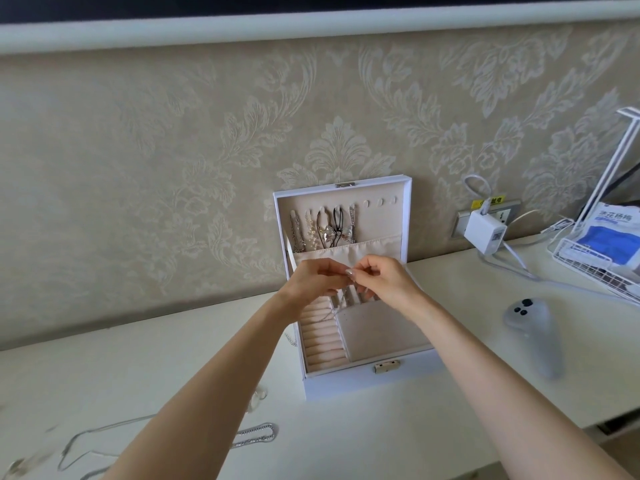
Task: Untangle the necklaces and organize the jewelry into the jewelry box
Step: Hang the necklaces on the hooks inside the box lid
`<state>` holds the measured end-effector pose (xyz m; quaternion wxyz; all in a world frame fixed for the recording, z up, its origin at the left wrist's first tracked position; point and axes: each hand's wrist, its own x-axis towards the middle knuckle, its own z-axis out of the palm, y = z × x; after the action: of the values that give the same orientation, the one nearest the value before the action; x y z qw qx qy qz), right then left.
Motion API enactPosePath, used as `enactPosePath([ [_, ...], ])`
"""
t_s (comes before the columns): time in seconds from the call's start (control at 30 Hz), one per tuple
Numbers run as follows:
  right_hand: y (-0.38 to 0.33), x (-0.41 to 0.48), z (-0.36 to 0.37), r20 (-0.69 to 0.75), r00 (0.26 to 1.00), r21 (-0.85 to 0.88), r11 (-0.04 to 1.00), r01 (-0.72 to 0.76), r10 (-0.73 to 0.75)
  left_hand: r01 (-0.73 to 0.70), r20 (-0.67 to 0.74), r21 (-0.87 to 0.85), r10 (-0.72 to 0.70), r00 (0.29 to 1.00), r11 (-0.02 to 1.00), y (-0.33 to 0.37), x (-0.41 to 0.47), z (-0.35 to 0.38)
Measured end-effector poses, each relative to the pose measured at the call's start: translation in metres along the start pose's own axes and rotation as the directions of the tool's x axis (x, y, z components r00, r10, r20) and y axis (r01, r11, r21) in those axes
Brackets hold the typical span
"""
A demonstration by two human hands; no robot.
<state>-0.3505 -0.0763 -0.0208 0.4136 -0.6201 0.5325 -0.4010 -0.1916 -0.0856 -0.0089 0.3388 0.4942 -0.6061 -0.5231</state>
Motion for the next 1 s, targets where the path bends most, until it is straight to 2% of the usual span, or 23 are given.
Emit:
enactPosePath([
  [0.13,-0.002,-0.001,-0.001,0.021,1.000,0.081,0.997,-0.019,0.018,-0.023,-0.020,0.005,0.023,1.000,1.000,0.000,-0.001,0.000],
  [0.27,-0.001,-0.001,-0.002,0.043,0.999,0.129,0.991,-0.035,0.029,-0.068,-0.068,0.081,0.074,0.995,0.994,0.000,-0.001,0.002],
  [0.43,0.001,0.001,-0.005,0.076,0.997,0.127,0.991,-0.036,0.026,-0.118,-0.143,0.347,0.177,0.974,0.930,-0.003,0.006,0.003],
  [0.53,0.001,0.006,-0.007,0.016,1.000,0.112,0.994,0.015,-0.017,-0.116,-0.203,0.476,0.238,0.950,0.872,-0.001,0.013,0.007],
  [0.7,-0.001,0.019,-0.011,-0.182,0.981,0.063,0.995,0.081,-0.068,-0.159,-0.274,0.383,0.277,0.921,0.910,0.013,0.021,0.014],
  [0.8,-0.003,0.027,-0.017,-0.219,0.974,0.103,0.992,0.079,-0.054,-0.164,-0.271,0.329,0.259,0.927,0.930,0.019,0.031,0.014],
  [1.0,-0.008,0.043,-0.038,-0.139,0.990,0.421,0.904,0.077,-0.020,-0.184,-0.285,0.090,0.202,0.937,0.979,0.030,0.053,0.021],
])
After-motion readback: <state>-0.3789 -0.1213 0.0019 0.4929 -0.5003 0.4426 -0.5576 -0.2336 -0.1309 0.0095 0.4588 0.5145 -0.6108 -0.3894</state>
